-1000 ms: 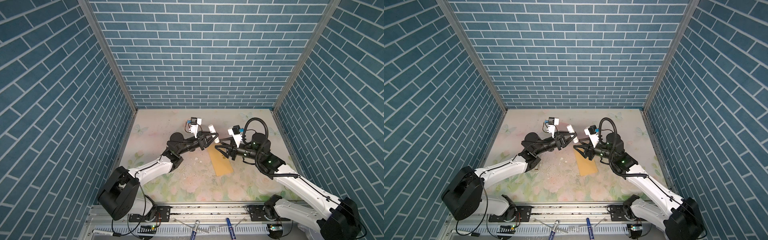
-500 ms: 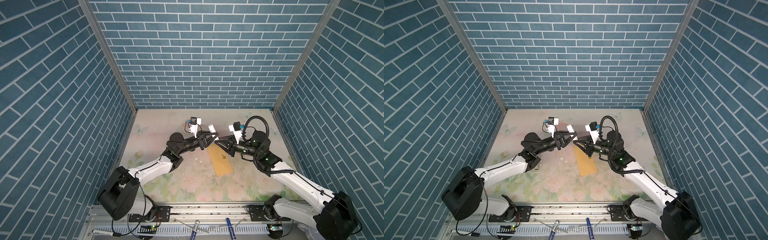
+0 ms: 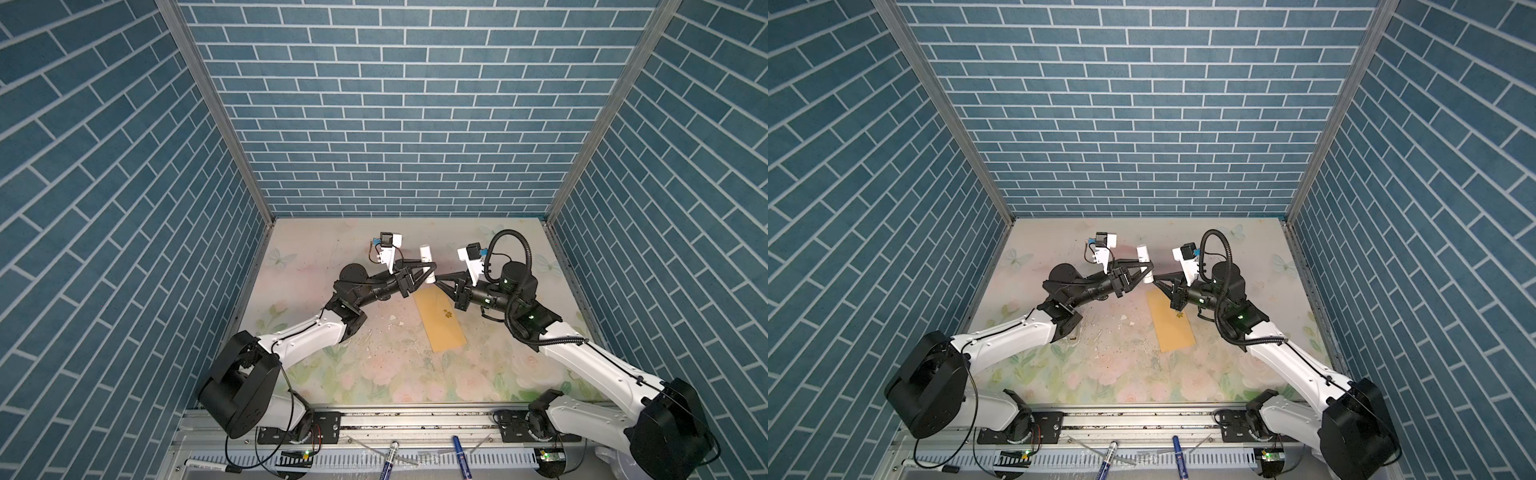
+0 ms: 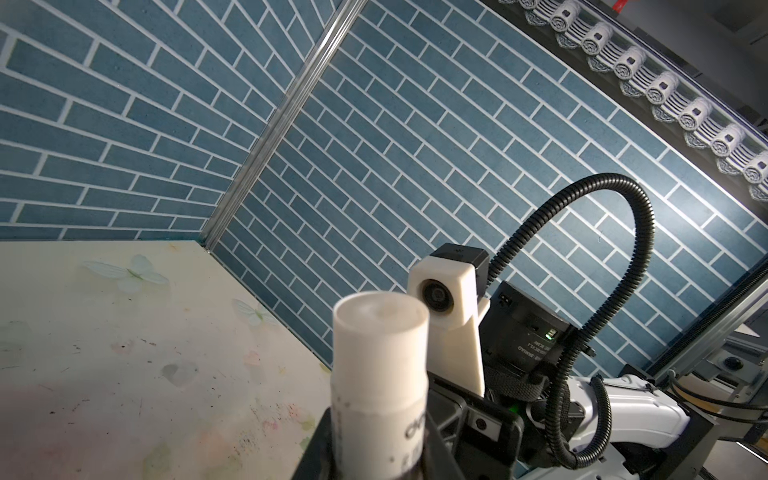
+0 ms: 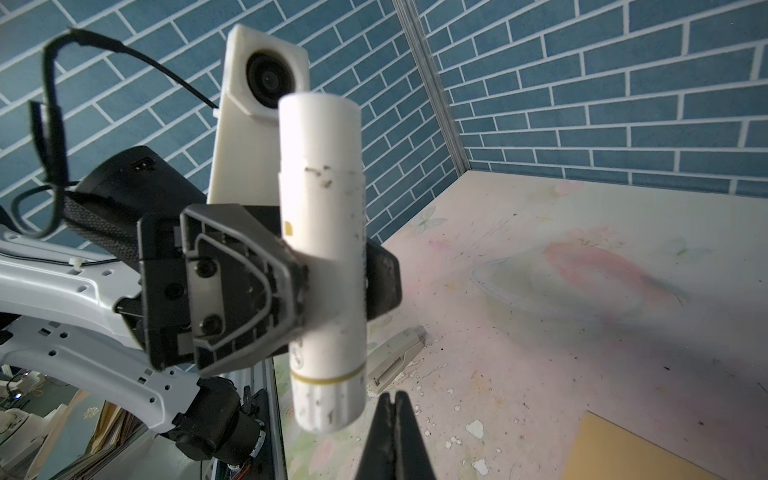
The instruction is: Place the letter into the envelope and seal it
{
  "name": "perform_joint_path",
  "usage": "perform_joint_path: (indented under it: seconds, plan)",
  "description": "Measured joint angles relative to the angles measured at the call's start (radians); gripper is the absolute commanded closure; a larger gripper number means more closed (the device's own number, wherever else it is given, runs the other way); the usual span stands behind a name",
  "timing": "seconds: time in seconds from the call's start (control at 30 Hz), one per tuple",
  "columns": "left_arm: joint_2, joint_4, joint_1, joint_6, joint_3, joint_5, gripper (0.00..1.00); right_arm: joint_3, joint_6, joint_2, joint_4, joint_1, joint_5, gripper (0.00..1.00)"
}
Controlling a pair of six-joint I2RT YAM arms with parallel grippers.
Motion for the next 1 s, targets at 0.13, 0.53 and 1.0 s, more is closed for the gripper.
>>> perform_joint_path:
  seconds: [0.13, 0.53, 1.0]
  plan:
    - [0.0, -0.008, 0.0, 0.003, 0.0, -0.012, 1.0, 0.0, -0.042, -0.024, -0.082, 0.0, 0.026, 0.8]
    - [0.0, -0.011, 0.0, 0.006, -0.001, -0.042, 1.0, -0.001, -0.085, -0.078, -0.134, 0.0, -0.022, 0.44]
    - [0.009, 0.004, -0.003, 0.005, -0.001, -0.052, 1.0, -0.001, 0.086, 0.05, 0.13, 0.001, -0.11, 0.58]
